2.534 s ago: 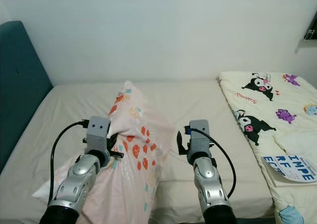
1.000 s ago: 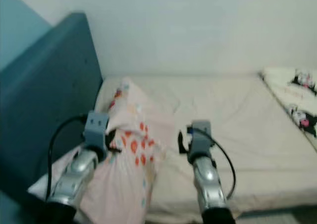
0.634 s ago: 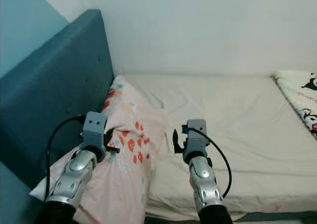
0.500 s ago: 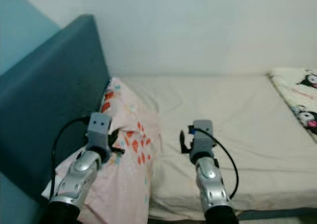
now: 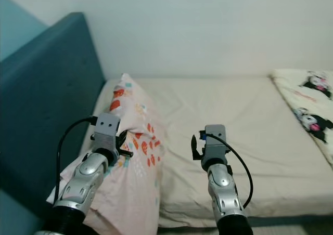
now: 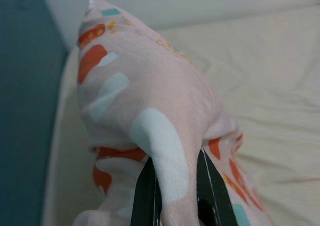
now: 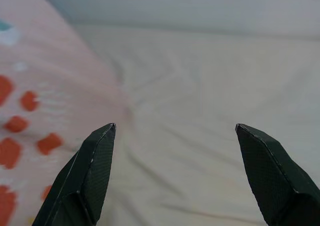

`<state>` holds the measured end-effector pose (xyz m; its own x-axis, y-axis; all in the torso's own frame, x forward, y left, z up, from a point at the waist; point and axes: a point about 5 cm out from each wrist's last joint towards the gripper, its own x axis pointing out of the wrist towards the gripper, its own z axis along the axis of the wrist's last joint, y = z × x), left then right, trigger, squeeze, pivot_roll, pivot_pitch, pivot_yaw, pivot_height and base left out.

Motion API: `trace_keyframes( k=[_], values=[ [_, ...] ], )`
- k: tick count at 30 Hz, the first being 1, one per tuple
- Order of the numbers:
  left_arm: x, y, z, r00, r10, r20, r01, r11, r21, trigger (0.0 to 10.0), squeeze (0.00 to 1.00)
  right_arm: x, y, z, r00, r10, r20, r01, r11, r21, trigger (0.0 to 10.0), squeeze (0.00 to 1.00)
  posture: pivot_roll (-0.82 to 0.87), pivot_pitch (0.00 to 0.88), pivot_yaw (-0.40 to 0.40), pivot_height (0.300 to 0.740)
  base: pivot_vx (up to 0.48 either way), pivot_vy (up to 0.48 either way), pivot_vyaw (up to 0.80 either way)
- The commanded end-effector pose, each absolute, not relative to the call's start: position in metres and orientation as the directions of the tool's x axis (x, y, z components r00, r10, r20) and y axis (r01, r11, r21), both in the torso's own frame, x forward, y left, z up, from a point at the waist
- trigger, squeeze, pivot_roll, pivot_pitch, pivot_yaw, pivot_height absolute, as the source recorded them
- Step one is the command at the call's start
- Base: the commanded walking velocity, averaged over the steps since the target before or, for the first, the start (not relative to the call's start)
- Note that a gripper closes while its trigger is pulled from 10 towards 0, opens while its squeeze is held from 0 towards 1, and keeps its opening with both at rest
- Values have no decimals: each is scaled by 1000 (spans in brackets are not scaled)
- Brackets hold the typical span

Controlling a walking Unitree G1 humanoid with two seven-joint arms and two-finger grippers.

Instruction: Clean up the room

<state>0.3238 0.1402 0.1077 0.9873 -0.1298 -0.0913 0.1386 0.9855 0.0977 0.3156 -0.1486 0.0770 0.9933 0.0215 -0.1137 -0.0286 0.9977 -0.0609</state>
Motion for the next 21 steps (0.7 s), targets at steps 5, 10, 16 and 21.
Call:
trace_keyframes(
  k=[5,10,16,21],
  values=[
    [329,141,126,994,-107,8,106,990,95,10000,0,316,-147,78,993,28,-114,-36,997,-68,10000,0,11,0,-33,740,0,0,800],
    [328,141,126,994,-108,9,107,992,69,10000,0,316,-148,78,993,28,-114,-36,997,-72,10000,0,10,0,-35,740,0,0,800],
    [328,139,125,993,-116,-8,117,989,95,10000,0,316,-149,78,993,21,-114,-29,997,-69,10000,0,11,0,-34,740,0,0,800],
    [328,139,124,993,-116,-10,116,989,90,10000,0,316,-152,78,994,-9,-112,6,1000,-26,10000,0,11,0,-34,740,0,0,103]
  ],
)
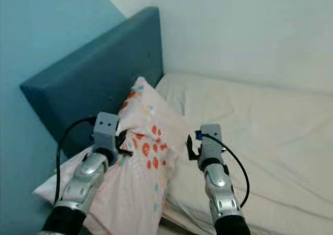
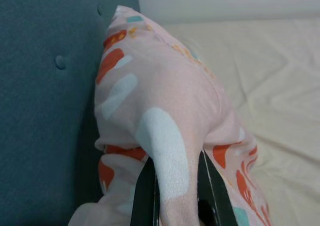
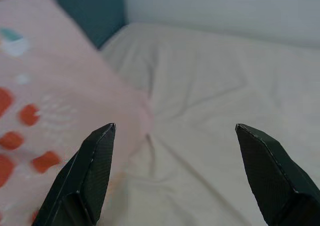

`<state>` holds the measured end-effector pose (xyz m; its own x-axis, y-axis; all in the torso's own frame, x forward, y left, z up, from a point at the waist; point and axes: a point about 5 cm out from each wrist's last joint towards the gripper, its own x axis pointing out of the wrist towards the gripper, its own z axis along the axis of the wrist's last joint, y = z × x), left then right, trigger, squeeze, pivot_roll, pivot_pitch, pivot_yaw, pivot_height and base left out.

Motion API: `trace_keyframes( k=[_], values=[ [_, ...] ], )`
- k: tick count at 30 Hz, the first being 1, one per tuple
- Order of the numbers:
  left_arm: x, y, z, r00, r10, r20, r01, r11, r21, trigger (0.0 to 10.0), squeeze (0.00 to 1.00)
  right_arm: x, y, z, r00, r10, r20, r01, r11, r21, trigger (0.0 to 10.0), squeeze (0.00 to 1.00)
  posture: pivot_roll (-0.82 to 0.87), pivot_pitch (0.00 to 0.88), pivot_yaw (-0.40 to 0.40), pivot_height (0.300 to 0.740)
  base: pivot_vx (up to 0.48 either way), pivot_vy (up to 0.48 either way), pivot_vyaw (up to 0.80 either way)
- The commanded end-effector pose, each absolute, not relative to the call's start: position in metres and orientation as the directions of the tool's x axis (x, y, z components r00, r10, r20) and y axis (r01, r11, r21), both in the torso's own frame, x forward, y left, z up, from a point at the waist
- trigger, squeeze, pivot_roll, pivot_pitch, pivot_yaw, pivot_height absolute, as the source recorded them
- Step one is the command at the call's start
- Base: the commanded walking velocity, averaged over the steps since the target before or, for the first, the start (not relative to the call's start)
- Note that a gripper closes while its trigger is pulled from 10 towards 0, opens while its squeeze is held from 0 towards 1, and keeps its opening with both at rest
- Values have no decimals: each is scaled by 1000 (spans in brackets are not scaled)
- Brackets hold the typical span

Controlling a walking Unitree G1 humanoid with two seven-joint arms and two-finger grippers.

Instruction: Clean up the room

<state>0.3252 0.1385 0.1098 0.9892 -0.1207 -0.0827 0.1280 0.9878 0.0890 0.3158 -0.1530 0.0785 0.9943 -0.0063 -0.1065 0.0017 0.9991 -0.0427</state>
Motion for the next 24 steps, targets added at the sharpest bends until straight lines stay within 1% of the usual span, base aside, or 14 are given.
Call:
trace_keyframes(
  k=[1,9,13,24],
  values=[
    [329,139,124,993,-114,-11,114,990,81,10000,0,316,-152,78,994,-8,-110,5,1000,-29,10000,0,9,0,-31,740,0,0,0],
    [329,137,121,990,-140,-33,141,989,32,10000,0,315,-154,78,994,-16,-111,13,1000,-28,10000,0,5,0,-30,740,0,0,0],
    [328,135,123,987,-158,-16,158,987,-1,10000,0,314,-154,78,994,-19,-110,16,1000,-25,10000,0,5,0,-30,740,310,0,0],
    [328,133,124,986,-169,-12,169,986,-10,10000,0,315,-155,78,994,-22,-109,20,1000,-24,10000,0,2,0,-30,740,424,0,0]
  ],
)
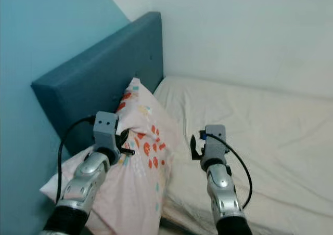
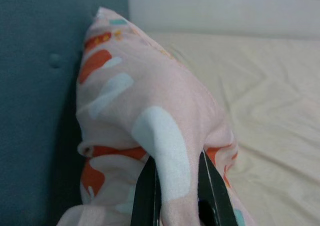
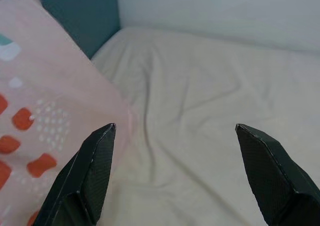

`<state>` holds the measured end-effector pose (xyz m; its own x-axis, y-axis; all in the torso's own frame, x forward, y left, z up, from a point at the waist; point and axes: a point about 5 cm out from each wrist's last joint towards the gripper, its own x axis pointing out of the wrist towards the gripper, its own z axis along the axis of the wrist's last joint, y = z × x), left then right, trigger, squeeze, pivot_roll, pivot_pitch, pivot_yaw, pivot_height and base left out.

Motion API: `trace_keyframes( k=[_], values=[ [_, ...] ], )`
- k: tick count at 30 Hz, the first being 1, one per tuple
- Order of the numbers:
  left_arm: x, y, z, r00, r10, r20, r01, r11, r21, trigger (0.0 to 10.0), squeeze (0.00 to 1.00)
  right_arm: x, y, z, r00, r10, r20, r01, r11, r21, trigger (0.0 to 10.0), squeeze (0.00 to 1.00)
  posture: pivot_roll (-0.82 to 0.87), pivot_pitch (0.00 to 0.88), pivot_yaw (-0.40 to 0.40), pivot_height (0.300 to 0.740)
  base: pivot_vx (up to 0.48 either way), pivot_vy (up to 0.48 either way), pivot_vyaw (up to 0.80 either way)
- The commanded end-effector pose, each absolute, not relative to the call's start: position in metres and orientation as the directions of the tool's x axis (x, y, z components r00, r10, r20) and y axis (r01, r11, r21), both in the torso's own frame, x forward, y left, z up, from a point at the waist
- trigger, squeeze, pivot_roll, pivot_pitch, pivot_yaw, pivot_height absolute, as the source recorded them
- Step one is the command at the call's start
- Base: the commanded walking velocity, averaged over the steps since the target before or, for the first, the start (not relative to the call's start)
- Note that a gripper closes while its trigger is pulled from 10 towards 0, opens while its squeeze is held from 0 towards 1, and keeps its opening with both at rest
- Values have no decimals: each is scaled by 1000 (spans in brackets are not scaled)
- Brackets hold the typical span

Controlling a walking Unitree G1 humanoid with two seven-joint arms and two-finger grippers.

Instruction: Clean up the room

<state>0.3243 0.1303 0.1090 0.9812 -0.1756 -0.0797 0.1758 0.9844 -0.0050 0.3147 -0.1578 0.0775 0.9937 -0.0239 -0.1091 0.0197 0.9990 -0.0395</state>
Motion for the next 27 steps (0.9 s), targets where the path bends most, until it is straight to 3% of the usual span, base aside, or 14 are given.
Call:
trace_keyframes(
  k=[1,11,20,23,27],
  values=[
    [328,133,124,985,-169,-12,169,986,-11,10000,0,315,-155,78,994,-23,-109,20,1000,-23,10000,0,3,0,-30,740,428,0,0],
    [327,134,123,984,-176,-13,176,984,-6,10000,0,314,-154,77,993,-16,-113,13,1000,-24,10000,0,2,0,-34,740,419,0,0],
    [327,133,123,978,-208,-8,208,977,55,10000,0,313,-153,76,993,-11,-121,9,1000,-23,10000,0,3,0,-38,740,0,0,0],
    [330,131,124,971,-240,-12,240,968,75,10000,0,313,-152,75,992,-11,-122,9,1000,-22,10000,0,1,0,-39,740,0,0,0],
    [335,104,141,902,-431,29,421,892,165,10000,0,313,-153,75,992,-11,-125,8,1000,-22,10000,0,2,0,-44,740,0,0,0]
  ],
)
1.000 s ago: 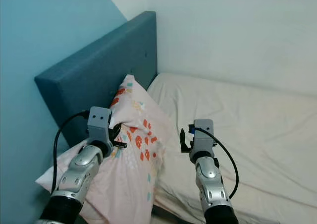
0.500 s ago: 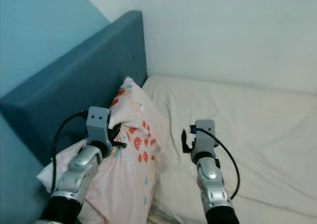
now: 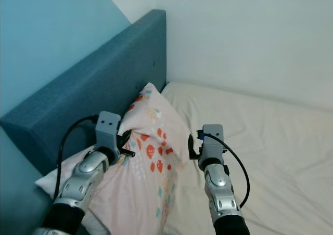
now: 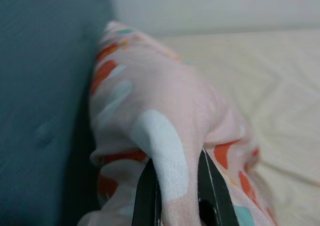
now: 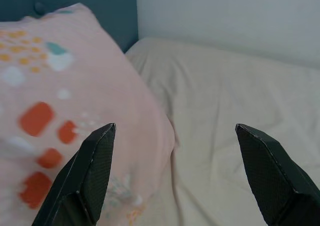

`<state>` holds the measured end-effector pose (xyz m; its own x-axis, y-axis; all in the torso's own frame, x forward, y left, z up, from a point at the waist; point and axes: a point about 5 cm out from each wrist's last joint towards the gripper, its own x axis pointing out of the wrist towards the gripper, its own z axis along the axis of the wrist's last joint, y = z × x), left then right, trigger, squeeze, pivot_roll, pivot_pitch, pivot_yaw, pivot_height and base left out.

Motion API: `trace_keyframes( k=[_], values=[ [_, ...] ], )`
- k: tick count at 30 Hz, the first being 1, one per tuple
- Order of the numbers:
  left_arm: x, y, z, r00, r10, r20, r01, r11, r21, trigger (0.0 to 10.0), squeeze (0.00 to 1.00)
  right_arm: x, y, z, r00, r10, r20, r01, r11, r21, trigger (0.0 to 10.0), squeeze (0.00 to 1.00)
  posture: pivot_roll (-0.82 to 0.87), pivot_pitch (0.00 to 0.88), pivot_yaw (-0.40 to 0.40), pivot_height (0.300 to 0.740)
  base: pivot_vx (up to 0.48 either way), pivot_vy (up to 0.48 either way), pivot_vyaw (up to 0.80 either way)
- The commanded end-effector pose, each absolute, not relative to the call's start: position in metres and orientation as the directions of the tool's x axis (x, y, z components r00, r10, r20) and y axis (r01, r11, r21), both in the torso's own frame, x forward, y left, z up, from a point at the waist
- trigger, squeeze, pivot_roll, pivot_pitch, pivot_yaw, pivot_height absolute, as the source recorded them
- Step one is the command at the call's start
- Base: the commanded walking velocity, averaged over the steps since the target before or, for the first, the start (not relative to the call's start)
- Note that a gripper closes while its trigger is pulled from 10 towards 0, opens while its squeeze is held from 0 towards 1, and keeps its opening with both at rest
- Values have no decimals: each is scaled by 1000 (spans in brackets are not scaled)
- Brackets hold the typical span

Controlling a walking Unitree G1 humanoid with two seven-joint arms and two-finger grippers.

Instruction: Clean up the room

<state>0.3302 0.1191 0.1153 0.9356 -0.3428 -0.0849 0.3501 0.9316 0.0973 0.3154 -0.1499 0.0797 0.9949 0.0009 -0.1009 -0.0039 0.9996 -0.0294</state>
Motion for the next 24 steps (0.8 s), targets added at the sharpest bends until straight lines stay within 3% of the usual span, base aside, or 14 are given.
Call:
trace_keyframes(
  k=[1,7,14,16,17,20,24],
  values=[
    [335,104,141,902,-431,29,421,892,165,10000,0,313,-153,75,992,-11,-125,8,1000,-22,10000,0,2,0,-44,740,0,0,0],
    [343,44,209,736,-638,227,611,770,183,10000,0,315,-151,77,993,-5,-122,2,1000,-22,10000,0,1,0,-46,740,0,0,0],
    [351,21,248,672,-664,327,674,732,99,10000,0,315,-152,78,993,-3,-120,1,1000,-24,10000,0,-4,0,-38,740,0,0,0],
    [357,20,257,681,-647,343,671,739,62,10000,0,315,-152,78,993,-3,-121,0,1000,-26,10000,0,-7,9,-30,740,0,0,0],
    [371,23,265,740,-581,338,620,784,-8,10000,0,315,-153,78,992,-1,-122,-3,999,-32,10000,0,-11,25,-24,740,0,0,0],
    [376,26,267,767,-550,329,591,806,-31,10000,0,315,-153,78,993,-1,-122,-4,999,-33,10000,0,-11,29,-22,740,0,0,0],
    [395,37,251,873,-433,223,455,889,-56,10000,0,312,-155,77,991,-1,-133,-4,999,-42,10000,0,-21,92,3,740,0,0,0]
  ],
)
